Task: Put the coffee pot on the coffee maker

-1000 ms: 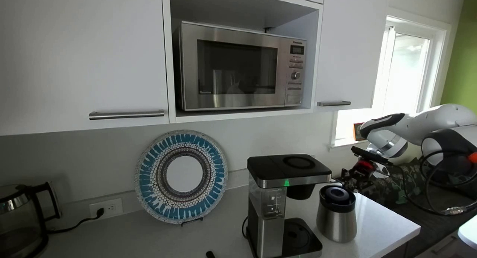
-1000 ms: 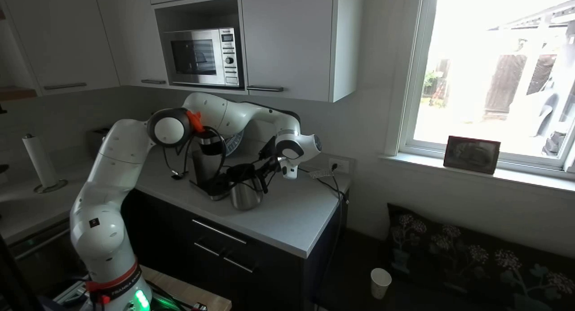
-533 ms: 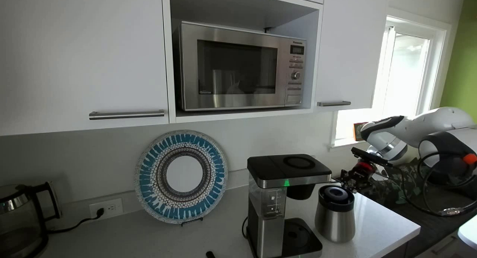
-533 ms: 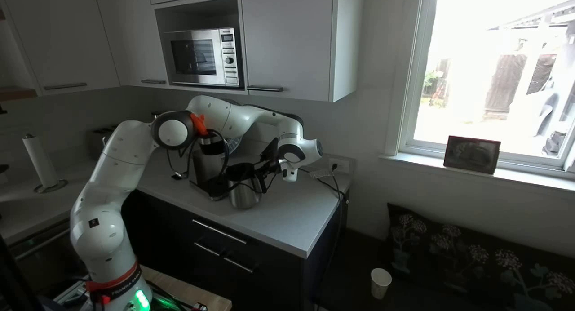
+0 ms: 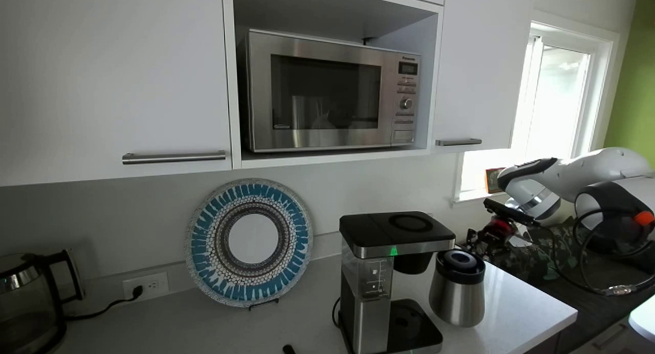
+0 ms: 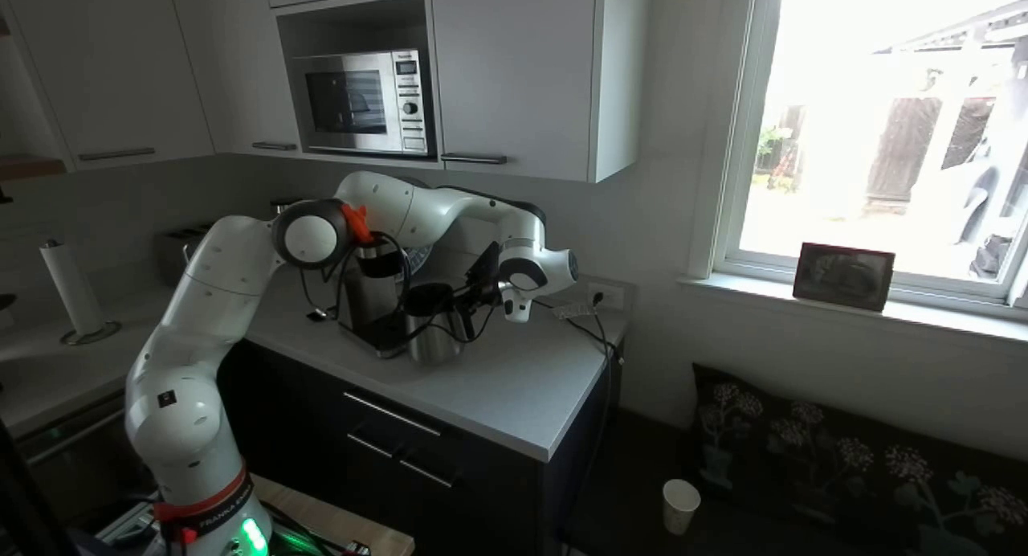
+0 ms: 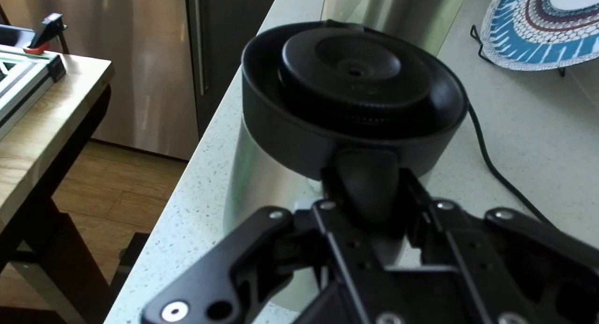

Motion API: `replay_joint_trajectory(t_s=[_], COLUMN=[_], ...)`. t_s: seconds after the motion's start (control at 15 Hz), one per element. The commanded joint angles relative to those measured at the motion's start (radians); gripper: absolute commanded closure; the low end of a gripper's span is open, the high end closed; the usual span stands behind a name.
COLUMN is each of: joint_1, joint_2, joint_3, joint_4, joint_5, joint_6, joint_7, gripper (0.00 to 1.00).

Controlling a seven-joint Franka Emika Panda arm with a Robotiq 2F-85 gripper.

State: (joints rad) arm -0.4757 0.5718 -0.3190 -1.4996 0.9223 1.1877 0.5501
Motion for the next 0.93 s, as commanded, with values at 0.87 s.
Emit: replay_joint_trajectory(t_s=[0.87], joint_1=[0.032], joint_2=[-0.036], joint_3=[0.025], joint_4=[-0.044], joint_5=[0.108], joint_6=[-0.052], joint_7=[0.046], gripper=[0.92])
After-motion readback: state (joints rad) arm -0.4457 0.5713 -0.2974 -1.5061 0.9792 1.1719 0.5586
